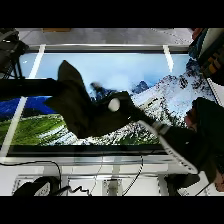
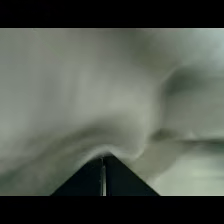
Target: Fold the clothes and pants, and hang the long-sleeved shirts on hangers.
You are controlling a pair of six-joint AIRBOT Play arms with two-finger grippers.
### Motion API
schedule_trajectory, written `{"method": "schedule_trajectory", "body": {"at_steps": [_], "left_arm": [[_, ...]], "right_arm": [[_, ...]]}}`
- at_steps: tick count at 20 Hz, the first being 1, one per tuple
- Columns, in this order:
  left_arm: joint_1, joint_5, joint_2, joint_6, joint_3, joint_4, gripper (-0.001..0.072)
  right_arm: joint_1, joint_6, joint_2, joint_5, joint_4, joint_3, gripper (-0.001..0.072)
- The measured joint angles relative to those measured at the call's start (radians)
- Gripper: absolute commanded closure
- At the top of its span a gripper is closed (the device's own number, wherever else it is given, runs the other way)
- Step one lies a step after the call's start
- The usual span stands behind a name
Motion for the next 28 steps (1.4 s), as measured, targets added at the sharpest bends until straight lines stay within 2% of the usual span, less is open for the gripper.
{"method": "schedule_trajectory", "body": {"at_steps": [3, 4, 5, 6, 9, 11, 14, 16, 17, 18, 19, 22, 24, 26, 28], "left_arm": [[-0.136, 0.076, -0.073, -0.053, 0.0, -0.031, 0.0664], [-0.19, 0.119, -0.104, -0.062, 0.0, -0.039, 0.0465], [-0.247, 0.168, -0.136, -0.072, 0.0, -0.047, 0.0094], [-0.308, 0.231, -0.173, -0.077, 0.001, -0.063, 0.0007], [-0.459, 0.399, -0.269, -0.083, 0.001, -0.142, 0.0002], [-0.511, 0.466, -0.304, -0.082, 0.0, -0.175, 0.0002], [-0.515, 0.52, -0.311, -0.047, 0.0, -0.195, 0.0003], [-0.486, 0.529, -0.295, -0.032, 0.0, -0.2, 0.0003], [-0.469, 0.529, -0.287, -0.027, 0.0, -0.201, 0.0003], [-0.451, 0.529, -0.279, -0.025, 0.0, -0.204, 0.0003], [-0.434, 0.529, -0.275, -0.022, 0.001, -0.204, 0.0003], [-0.398, 0.523, -0.266, -0.018, 0.0, -0.206, 0.0003], [-0.386, 0.522, -0.263, -0.017, 0.001, -0.206, 0.0004], [-0.381, 0.52, -0.262, -0.015, 0.001, -0.199, 0.0003], [-0.377, 0.519, -0.262, -0.014, 0.0, -0.165, 0.0003]], "right_arm": [[-0.17, 0.025, 0.098, 0.064, -0.08, 0.0, 0.0677], [-0.232, 0.031, 0.132, 0.085, -0.1, 0.0, 0.0677], [-0.288, 0.033, 0.161, 0.103, -0.113, 0.0, 0.0677], [-0.347, 0.037, 0.189, 0.127, -0.126, 0.0, 0.0677], [-0.497, 0.038, 0.242, 0.183, -0.147, 0.0, 0.0677], [-0.586, 0.01, 0.258, 0.214, -0.158, 0.0, 0.0678], [-0.715, -0.05, 0.249, 0.269, -0.178, 0.0, 0.0679], [-0.794, -0.163, 0.21, 0.365, -0.131, 0.0, 0.0676], [-0.827, -0.24, 0.18, 0.441, -0.079, 0.0, 0.054], [-0.851, -0.3, 0.147, 0.51, -0.026, 0.0, 0.0213], [-0.867, -0.349, 0.111, 0.568, 0.034, 0.0, 0.0088], [-0.858, -0.431, 0.024, 0.633, 0.16, 0.0, 0.0082], [-0.811, -0.454, -0.023, 0.594, 0.205, 0.0, 0.0078], [-0.752, -0.457, -0.063, 0.554, 0.23, 0.0, 0.0013], [-0.683, -0.448, -0.102, 0.518, 0.226, 0.0, 0.0013]]}}
